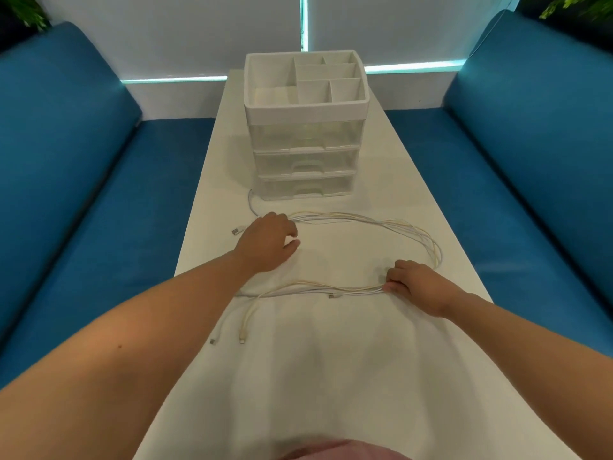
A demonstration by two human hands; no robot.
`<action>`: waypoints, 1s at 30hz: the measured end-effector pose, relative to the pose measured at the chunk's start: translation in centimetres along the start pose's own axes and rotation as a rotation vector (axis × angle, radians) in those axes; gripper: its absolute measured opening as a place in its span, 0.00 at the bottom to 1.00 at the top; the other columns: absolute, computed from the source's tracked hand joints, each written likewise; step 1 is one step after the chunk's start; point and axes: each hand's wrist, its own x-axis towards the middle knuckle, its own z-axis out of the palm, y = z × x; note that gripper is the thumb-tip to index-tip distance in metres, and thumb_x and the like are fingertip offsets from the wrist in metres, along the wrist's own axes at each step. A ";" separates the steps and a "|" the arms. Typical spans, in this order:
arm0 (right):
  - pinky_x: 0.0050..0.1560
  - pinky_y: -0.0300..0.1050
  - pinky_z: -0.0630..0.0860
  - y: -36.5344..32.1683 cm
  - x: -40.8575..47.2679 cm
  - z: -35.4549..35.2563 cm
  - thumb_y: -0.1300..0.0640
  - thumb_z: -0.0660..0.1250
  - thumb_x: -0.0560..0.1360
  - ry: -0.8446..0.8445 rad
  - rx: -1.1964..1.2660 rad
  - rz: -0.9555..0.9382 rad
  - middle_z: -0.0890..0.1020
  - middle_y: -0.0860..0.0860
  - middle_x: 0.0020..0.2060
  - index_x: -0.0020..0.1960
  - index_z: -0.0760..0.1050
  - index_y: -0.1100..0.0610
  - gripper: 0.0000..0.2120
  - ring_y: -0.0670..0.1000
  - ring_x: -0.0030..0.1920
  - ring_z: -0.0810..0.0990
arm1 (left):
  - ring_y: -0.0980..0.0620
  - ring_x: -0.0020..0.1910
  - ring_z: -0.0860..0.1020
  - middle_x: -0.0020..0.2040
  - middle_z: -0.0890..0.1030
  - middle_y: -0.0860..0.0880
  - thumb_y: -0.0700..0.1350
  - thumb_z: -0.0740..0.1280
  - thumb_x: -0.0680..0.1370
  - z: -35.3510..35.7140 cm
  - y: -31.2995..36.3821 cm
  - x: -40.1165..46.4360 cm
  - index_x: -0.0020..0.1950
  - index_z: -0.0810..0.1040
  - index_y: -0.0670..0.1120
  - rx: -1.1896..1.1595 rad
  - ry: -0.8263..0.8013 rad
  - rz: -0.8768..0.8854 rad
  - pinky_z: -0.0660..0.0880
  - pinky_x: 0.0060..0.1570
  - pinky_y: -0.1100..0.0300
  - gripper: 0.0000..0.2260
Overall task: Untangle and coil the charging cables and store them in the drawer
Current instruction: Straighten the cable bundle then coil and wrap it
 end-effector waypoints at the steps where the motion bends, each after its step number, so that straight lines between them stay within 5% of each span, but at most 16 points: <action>1: 0.43 0.43 0.65 0.0 0.0 0.0 0.49 0.58 0.81 -0.009 0.004 0.001 0.72 0.49 0.41 0.49 0.77 0.57 0.14 0.51 0.42 0.71 | 0.45 0.59 0.73 0.58 0.77 0.46 0.49 0.63 0.80 0.2 0.2 1.3 0.62 0.77 0.45 -0.012 -0.019 -0.005 0.70 0.57 0.52 0.13; 7: 0.45 0.44 0.67 0.1 0.5 0.0 0.51 0.58 0.81 -0.043 -0.006 -0.001 0.71 0.47 0.40 0.48 0.76 0.56 0.11 0.50 0.42 0.70 | 0.44 0.74 0.60 0.76 0.62 0.44 0.34 0.58 0.79 2.0 0.4 6.5 0.77 0.57 0.42 -0.026 -0.224 -0.096 0.59 0.72 0.51 0.27; 10: 0.44 0.44 0.66 0.5 0.8 0.3 0.52 0.58 0.81 -0.018 -0.020 -0.030 0.71 0.47 0.40 0.47 0.76 0.56 0.11 0.49 0.41 0.69 | 0.41 0.74 0.61 0.76 0.60 0.41 0.37 0.58 0.79 3.3 -0.4 7.7 0.78 0.53 0.39 0.128 -0.321 -0.137 0.53 0.74 0.48 0.28; 15: 0.42 0.45 0.68 1.1 0.8 1.1 0.50 0.57 0.81 0.110 -0.030 -0.101 0.72 0.48 0.39 0.45 0.74 0.56 0.13 0.51 0.39 0.70 | 0.40 0.61 0.69 0.64 0.70 0.39 0.43 0.55 0.83 5.0 -1.9 8.5 0.68 0.67 0.39 0.266 -0.199 -0.122 0.64 0.63 0.48 0.16; 21: 0.43 0.46 0.70 1.2 0.8 2.3 0.46 0.50 0.80 0.182 -0.029 -0.091 0.77 0.49 0.41 0.50 0.74 0.53 0.17 0.52 0.40 0.73 | 0.41 0.58 0.70 0.61 0.71 0.41 0.38 0.56 0.81 5.2 -1.8 7.9 0.65 0.67 0.40 0.267 -0.206 -0.152 0.66 0.58 0.50 0.13; 25: 0.46 0.42 0.62 1.3 0.9 2.2 0.46 0.50 0.80 0.221 -0.141 -0.118 0.75 0.46 0.40 0.49 0.74 0.50 0.15 0.50 0.40 0.72 | 0.42 0.48 0.73 0.56 0.71 0.40 0.40 0.51 0.84 4.0 -1.3 7.3 0.61 0.68 0.38 0.103 -0.197 -0.077 0.70 0.50 0.50 0.11; 30: 0.52 0.40 0.60 0.6 0.7 1.1 0.48 0.58 0.78 0.216 -0.199 -0.134 0.74 0.46 0.43 0.47 0.76 0.49 0.09 0.50 0.44 0.72 | 0.41 0.37 0.72 0.48 0.73 0.44 0.40 0.52 0.84 0.6 -0.5 6.0 0.61 0.67 0.41 -0.047 -0.126 0.013 0.69 0.37 0.51 0.09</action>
